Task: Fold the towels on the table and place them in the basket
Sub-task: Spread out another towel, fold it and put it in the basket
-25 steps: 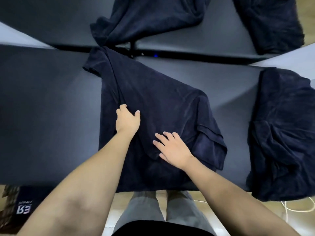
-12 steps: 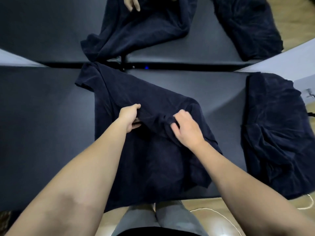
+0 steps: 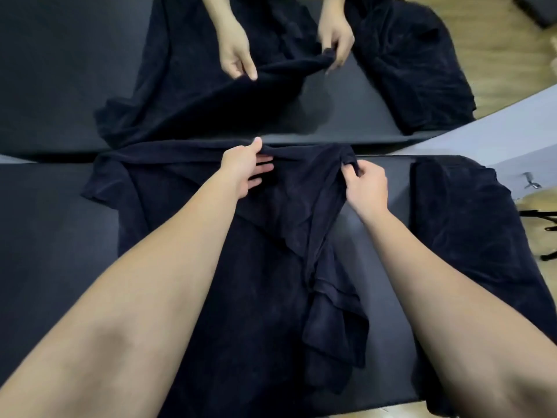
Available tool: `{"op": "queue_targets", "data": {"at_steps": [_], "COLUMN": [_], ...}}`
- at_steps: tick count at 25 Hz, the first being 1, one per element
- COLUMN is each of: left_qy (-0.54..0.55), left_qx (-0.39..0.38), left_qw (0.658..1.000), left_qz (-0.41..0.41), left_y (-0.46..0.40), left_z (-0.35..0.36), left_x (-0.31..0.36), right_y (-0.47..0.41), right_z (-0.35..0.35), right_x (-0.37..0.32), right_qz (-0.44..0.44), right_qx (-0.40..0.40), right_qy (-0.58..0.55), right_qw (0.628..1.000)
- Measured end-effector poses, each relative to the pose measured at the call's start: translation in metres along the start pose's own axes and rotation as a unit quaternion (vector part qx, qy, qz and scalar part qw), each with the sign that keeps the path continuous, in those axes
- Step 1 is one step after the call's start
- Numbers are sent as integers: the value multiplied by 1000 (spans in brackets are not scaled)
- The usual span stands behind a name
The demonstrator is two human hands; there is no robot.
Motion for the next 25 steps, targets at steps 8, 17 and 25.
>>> {"op": "queue_targets", "data": {"at_steps": [8,17,25], "left_qy": [-58,-444,-571], "left_qx": [-28,17,20], "left_qw": [988,863,763], "left_qz": [143,241,303], "left_y": [-21,2,7], "left_z": [28,44,81], "left_x": [-24,-108,-107], "right_y": [-21,77,111], "right_z": [8,51,36], "right_x": [37,52,117], "right_qz": [144,1,250], "right_qx": [71,-62,-80], "right_qy": [-297,65,104], "right_qw": [941,996,959]}}
Point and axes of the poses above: each hand's wrist, its own y-axis away from the middle knuckle, its own z-axis out of the palm, x = y × z, the point moved 5 cm from there along -y, towards the middle knuckle, and after that the axes turned 4 degrees about -z, right-handed, at the moved point
